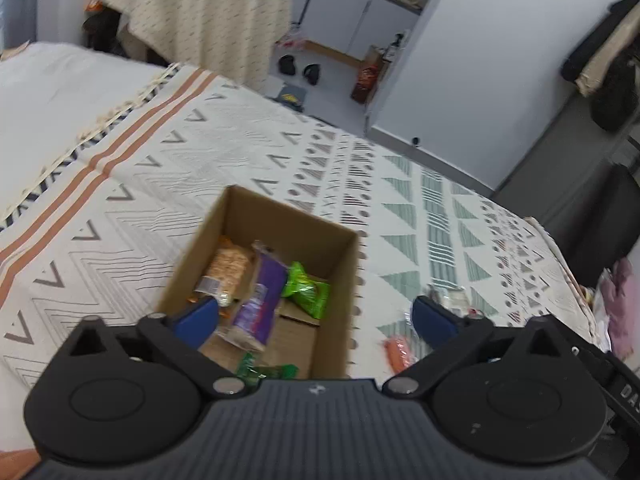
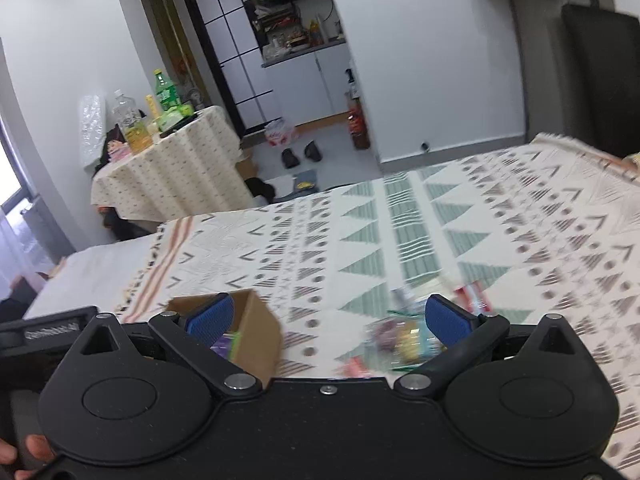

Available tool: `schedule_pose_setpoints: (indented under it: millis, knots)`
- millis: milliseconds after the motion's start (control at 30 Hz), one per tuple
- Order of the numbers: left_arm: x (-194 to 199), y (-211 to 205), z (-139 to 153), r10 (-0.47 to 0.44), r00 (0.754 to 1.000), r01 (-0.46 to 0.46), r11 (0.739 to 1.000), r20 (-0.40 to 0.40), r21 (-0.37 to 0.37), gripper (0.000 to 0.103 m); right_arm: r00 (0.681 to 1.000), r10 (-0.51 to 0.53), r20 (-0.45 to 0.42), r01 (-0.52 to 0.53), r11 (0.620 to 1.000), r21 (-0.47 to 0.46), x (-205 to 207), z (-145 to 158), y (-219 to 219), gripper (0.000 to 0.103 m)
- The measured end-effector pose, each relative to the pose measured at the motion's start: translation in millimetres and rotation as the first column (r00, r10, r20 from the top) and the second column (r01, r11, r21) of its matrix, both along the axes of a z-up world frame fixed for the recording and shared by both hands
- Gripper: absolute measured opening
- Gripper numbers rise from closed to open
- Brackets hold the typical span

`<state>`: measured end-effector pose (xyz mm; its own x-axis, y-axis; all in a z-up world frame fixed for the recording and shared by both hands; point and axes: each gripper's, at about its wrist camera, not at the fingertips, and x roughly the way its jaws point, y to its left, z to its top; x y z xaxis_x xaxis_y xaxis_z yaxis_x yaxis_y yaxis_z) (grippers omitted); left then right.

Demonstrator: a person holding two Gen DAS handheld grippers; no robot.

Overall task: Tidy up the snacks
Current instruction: 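Move both tools back toward the remaining snack pile, then grasp the pink wrapped bar with left tool while right tool grasps blue-green packet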

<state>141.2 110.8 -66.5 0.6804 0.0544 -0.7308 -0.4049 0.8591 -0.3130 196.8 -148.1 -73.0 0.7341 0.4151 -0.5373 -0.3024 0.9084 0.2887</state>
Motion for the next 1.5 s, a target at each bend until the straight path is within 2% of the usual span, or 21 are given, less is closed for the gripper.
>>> schedule_pose_setpoints:
  millis: [233,600,833,1000,1500]
  knots:
    - [-2.0,-32.5,2.8,-0.052,0.999,0.052,0.999,0.007,0.009,0.103,0.998,-0.036,-0.045,0.035,0.999,-0.023,-7.6,-3.6,-39.1,0.103]
    - [-6.1,-77.5,10.1,-0.124,0.992,0.124,0.992,0.014,0.031,0.103,0.995,-0.025,-0.093,0.026,1.0,0.015,-19.9,-7.5,-82.3,0.103]
    - [-6.0,-102.1,10.1,-0.148,0.989,0.148,0.989,-0.013,0.025,0.103,0.995,-0.071,-0.07,0.073,0.997,0.02,-25.8,-6.9,-109.3,0.103]
    - [-3.4,-118.5,8.0,-0.168,0.985,0.169,0.985,-0.027,0.043,0.103,0.991,-0.121,-0.064,0.124,0.991,0.045,-26.1,-8.8,-129.1,0.103]
    - [14.5,-143.1,-6.1,-0.176,0.984,0.177,0.984,-0.034,0.028,0.102,0.981,-0.099,-0.168,0.129,0.974,0.185,-12.3,-41.5,-160.9,0.103]
